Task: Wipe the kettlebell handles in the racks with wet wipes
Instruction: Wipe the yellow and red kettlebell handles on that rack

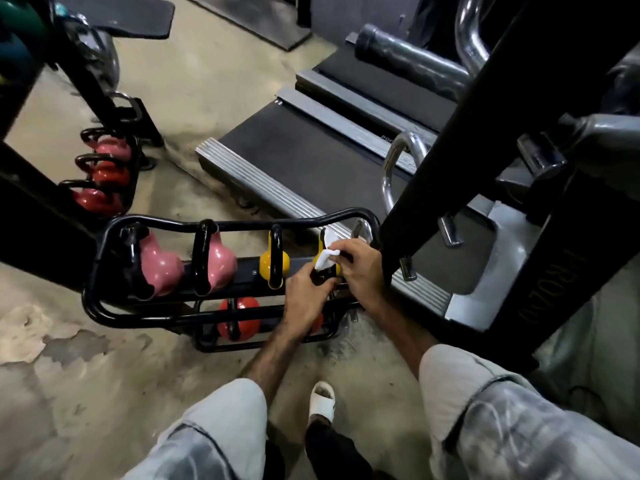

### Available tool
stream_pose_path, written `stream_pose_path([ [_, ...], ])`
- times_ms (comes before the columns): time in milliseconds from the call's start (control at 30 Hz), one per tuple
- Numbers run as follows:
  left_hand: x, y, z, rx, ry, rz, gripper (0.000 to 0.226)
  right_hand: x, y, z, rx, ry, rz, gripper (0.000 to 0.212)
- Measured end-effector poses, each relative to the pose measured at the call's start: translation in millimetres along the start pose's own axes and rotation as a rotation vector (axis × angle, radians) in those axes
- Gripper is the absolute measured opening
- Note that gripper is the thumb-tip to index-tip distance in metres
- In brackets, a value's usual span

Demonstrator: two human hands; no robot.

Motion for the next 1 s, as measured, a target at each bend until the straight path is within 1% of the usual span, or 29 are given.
stream_pose_path([
  [67, -1.3, 3.5, 2.5, 0.022, -0.022, 0.058, 0.031, 6.6, 0.4, 6.0, 0.03, -0.033, -0.01, 0.004],
  [200, -3.9, 0.9, 3.7, -0.03, -0.033, 0.078, 0.025, 0.4, 5.5, 5.4, 0.059, -0.032, -0.057, 0.009],
  [333, -2.4, 0.2, 1.4, -0.049, -0.07, 0.106, 0.031, -33.5, 8.3, -4.0, 0.146, -0.023, -0.151, 0.01],
  [433, 2.1, 1.2, 1.6, -0.052, -0.064, 0.123, 0.021, -16.3, 6.3, 1.6, 0.151, -0.053, -0.159, 0.007],
  [500, 4.1, 2.4, 0.6, -0.057, -0.065, 0.119, 0.014, 4.9, 2.9, 6.2, 0.104, -0.059, -0.176, 0.012],
  [567, 4.6, 3.2, 1.0, -0.057, -0.068, 0.124, 0.014, 0.3, 1.9, 6.3, 0.096, -0.074, -0.196, 0.015],
  [633, 4.0, 2.8, 3.3, -0.058, -0.076, 0.126, 0.017, -21.9, 4.4, 3.5, 0.134, -0.053, -0.193, 0.009],
  [700, 3.6, 1.1, 7.3, -0.039, -0.081, 0.113, 0.012, -34.7, 8.7, 1.5, 0.156, -0.035, -0.19, 0.007],
  [800, 3.0, 0.1, 10.1, -0.058, -0.07, 0.11, 0.007, -16.4, 6.6, -0.9, 0.122, -0.057, -0.187, 0.006],
  [867, 3.0, 1.4, 5.9, -0.068, -0.077, 0.102, 0.009, -2.4, 3.4, 1.6, 0.101, -0.054, -0.179, 0.01],
  [933, -0.3, 3.6, 4.1, -0.06, -0.071, 0.091, 0.014, -9.6, 5.1, 3.2, 0.134, -0.042, -0.196, 0.009],
  [1000, -5.3, 3.5, 6.4, -0.048, -0.071, 0.067, 0.03, -32.2, 11.6, 0.1, 0.187, -0.02, -0.215, 0.009],
])
Point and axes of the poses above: each hand's wrist, its own x-axis away from the middle knuckle, its own y-axis out of the palm, z = x × y, the point moved 3 cm from there along -x, towards the middle knuckle, and after that the axes turned 1 degree about z, right-handed, at the moved point
